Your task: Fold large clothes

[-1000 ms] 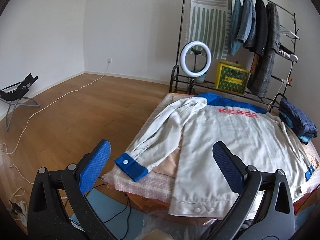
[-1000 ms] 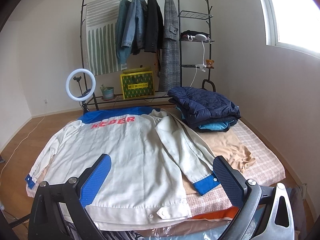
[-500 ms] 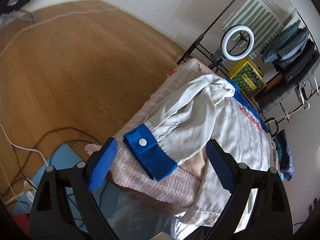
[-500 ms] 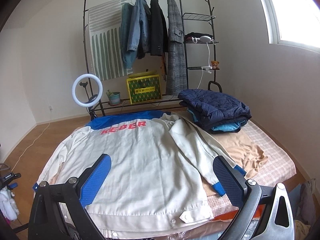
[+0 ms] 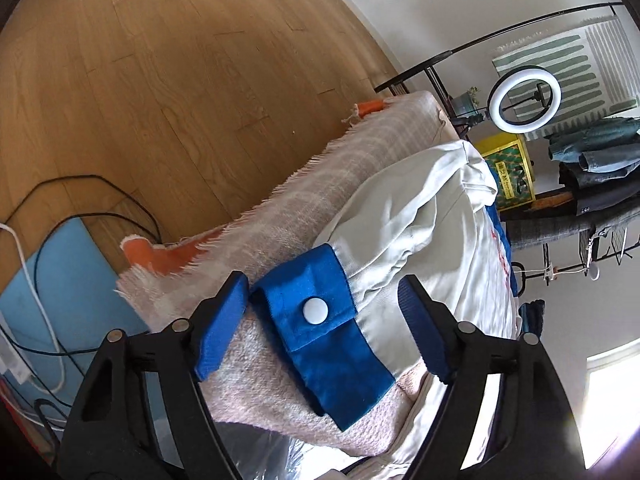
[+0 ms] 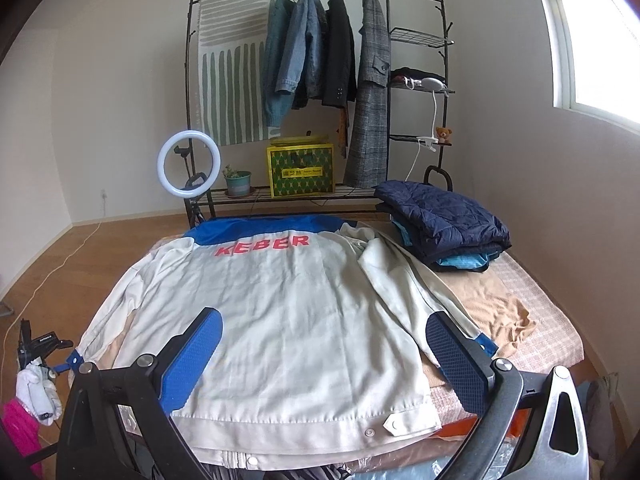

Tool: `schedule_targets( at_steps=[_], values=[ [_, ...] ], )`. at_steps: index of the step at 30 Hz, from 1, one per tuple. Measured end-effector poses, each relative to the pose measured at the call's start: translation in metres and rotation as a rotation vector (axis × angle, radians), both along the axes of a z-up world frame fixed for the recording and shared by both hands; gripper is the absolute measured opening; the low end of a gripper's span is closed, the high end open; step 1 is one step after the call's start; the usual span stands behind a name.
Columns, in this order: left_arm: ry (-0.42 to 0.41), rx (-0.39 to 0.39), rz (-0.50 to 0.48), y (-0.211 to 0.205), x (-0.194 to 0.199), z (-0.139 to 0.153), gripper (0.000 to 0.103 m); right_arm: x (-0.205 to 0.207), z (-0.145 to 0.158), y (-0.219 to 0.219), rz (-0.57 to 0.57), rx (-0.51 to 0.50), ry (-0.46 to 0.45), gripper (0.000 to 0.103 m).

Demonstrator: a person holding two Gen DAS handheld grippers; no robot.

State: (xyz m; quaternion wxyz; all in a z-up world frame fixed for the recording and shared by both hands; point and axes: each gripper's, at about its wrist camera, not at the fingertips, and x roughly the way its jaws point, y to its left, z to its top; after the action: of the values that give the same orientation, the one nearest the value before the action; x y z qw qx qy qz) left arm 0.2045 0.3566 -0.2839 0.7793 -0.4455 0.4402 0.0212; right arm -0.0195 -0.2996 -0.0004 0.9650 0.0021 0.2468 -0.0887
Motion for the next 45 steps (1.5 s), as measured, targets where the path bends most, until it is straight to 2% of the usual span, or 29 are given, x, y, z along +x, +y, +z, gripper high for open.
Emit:
schedule_targets(
  at_steps=[1,2,3,5,6,7,8,9,11,16,22,25,27,30,34,35,36,39,43,45],
  values=[
    [-0.006,0.006,-0.004,-0.001,0.001,0.001,0.079,0.0,0.002,0.006,0.001,-0.019,-0.001,0.103],
    [-0.015,0.004,-0.011,-0.002,0.002,0.002,0.073,-0.001,0.005,0.012,0.001,-0.038,-0.005,0.103],
    [-0.016,-0.001,-0.019,-0.003,0.004,0.004,0.063,-0.002,0.007,0.018,0.001,-0.055,-0.011,0.103],
    [-0.018,0.015,-0.026,-0.005,0.005,0.008,0.052,-0.003,0.009,0.029,0.004,-0.078,-0.014,0.103],
    [-0.028,0.04,-0.033,-0.005,0.005,0.011,0.041,-0.002,0.009,0.034,0.01,-0.084,-0.012,0.103],
    [-0.039,0.066,-0.045,-0.007,0.006,0.015,0.034,-0.001,0.01,0.039,0.018,-0.09,-0.009,0.103],
    [-0.047,0.092,-0.056,-0.008,0.007,0.019,0.021,0.0,0.009,0.044,0.027,-0.096,-0.007,0.103],
    [-0.055,0.109,-0.062,-0.009,0.007,0.022,0.013,0.0,0.009,0.049,0.036,-0.103,-0.006,0.103],
    [-0.073,0.108,-0.07,-0.008,0.006,0.027,0.009,0.001,0.008,0.058,0.054,-0.123,-0.003,0.103],
    [-0.11,0.144,-0.056,-0.008,0.003,0.048,0.006,0.008,0.002,0.072,0.115,-0.156,0.018,0.103],
    [-0.163,0.153,-0.029,-0.015,-0.003,0.075,0.005,0.032,-0.013,0.071,0.219,-0.117,0.073,0.103],
    [-0.193,0.176,-0.026,-0.019,0.0,0.095,0.005,0.05,-0.02,0.069,0.28,-0.085,0.085,0.1],
    [-0.223,0.209,-0.028,-0.021,0.002,0.113,0.005,0.069,-0.025,0.068,0.32,-0.048,0.113,0.092],
    [-0.273,0.26,-0.018,-0.021,0.006,0.144,0.004,0.106,-0.034,0.073,0.415,0.019,0.167,0.08],
    [-0.329,0.313,0.005,-0.018,0.013,0.183,0.004,0.172,-0.051,0.093,0.518,0.064,0.227,0.074],
    [-0.339,0.323,0.005,-0.018,0.015,0.191,0.004,0.193,-0.058,0.099,0.538,0.083,0.248,0.07],
    [-0.346,0.34,0.002,-0.02,0.018,0.199,0.004,0.213,-0.066,0.105,0.558,0.108,0.272,0.063],
    [-0.389,0.359,-0.01,-0.03,0.019,0.22,0.004,0.276,-0.096,0.125,0.606,0.195,0.362,0.05],
    [-0.428,0.415,-0.049,-0.05,0.022,0.241,0.004,0.348,-0.141,0.157,0.632,0.267,0.461,0.045],
    [-0.438,0.426,-0.065,-0.059,0.022,0.249,0.004,0.379,-0.161,0.172,0.637,0.325,0.506,0.038]
  ],
)
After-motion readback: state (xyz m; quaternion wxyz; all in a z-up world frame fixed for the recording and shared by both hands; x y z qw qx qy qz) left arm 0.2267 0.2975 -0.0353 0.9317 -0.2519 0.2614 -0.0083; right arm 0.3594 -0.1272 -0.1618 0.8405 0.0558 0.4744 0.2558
